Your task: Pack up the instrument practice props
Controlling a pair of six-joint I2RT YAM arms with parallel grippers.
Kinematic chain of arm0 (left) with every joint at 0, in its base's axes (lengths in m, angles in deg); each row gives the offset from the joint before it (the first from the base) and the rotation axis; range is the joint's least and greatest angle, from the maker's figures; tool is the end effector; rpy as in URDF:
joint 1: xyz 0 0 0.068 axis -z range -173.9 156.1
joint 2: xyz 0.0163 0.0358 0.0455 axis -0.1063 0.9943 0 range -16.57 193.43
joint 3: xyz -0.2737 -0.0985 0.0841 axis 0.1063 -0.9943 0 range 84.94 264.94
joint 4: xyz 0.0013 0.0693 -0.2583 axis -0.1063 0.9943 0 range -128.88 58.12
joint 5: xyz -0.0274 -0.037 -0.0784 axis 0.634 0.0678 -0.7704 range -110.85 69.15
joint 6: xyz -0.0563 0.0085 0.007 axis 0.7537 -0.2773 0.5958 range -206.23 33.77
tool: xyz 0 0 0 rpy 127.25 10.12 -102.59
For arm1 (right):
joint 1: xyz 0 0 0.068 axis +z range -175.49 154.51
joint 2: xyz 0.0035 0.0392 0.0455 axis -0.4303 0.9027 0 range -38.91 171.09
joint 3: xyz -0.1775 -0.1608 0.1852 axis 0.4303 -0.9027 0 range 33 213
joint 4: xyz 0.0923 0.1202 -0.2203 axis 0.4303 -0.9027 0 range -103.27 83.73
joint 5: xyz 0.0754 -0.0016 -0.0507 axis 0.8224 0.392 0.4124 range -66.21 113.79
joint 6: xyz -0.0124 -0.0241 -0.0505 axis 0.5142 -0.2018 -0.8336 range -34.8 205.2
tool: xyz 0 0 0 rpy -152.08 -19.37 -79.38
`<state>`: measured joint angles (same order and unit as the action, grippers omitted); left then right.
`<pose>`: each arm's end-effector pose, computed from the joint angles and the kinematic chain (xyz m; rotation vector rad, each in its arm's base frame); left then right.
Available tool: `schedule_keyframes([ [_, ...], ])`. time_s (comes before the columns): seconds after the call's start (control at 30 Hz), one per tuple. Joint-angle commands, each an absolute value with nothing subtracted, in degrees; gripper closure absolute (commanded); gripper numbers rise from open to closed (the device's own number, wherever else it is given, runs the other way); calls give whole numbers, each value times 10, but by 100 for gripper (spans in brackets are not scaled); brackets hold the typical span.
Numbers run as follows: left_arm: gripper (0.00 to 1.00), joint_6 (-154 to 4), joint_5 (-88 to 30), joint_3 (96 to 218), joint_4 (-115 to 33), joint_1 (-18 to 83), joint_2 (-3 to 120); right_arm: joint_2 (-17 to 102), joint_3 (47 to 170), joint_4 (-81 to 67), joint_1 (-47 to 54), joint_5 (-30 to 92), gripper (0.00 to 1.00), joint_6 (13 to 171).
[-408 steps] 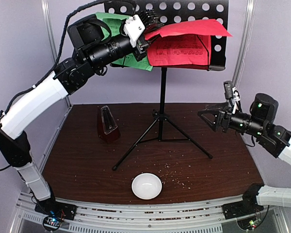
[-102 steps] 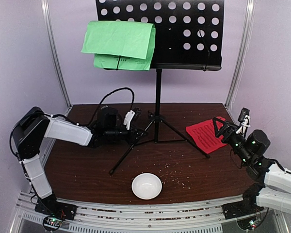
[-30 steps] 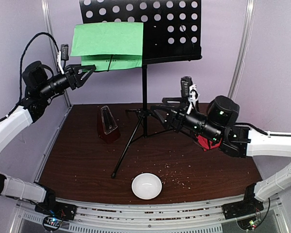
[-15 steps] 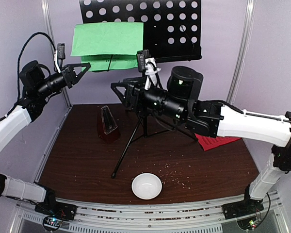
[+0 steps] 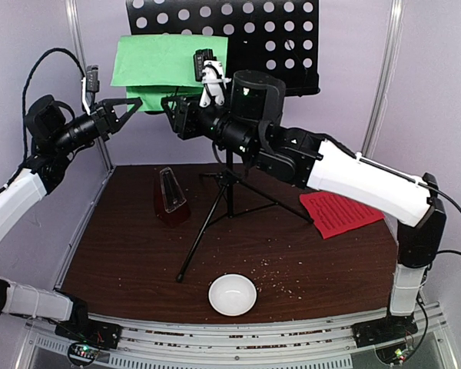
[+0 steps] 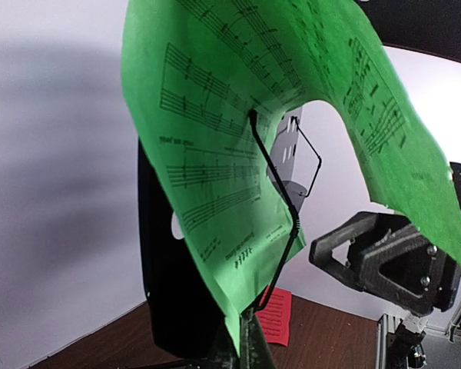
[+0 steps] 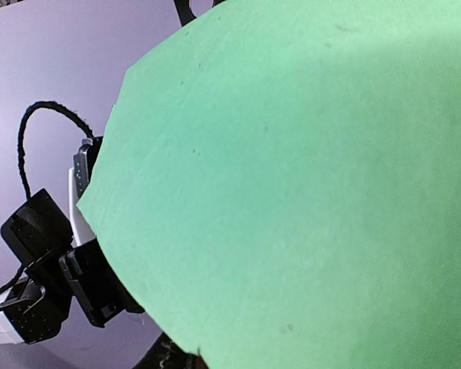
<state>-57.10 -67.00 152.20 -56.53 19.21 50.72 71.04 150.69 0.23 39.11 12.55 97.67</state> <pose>0.2416 -0.0864 0.4763 0.5487 1.3441 -1.1164 0.2096 0.4228 0.5119 -0.4518 1.3233 1.0040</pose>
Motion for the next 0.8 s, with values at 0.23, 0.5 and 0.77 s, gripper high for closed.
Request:
schedule_keyframes([
  [0.23,100,-577,-705,1511,-600,188,494,760,1613,0,353,93,58,1023],
  [0.5,100,-583,-714,1504,-599,188,491,798,1654,43,331,125,59,1053],
  [0.77,100,-585,-721,1498,-597,188,491,827,1678,104,326,192,62,1086],
])
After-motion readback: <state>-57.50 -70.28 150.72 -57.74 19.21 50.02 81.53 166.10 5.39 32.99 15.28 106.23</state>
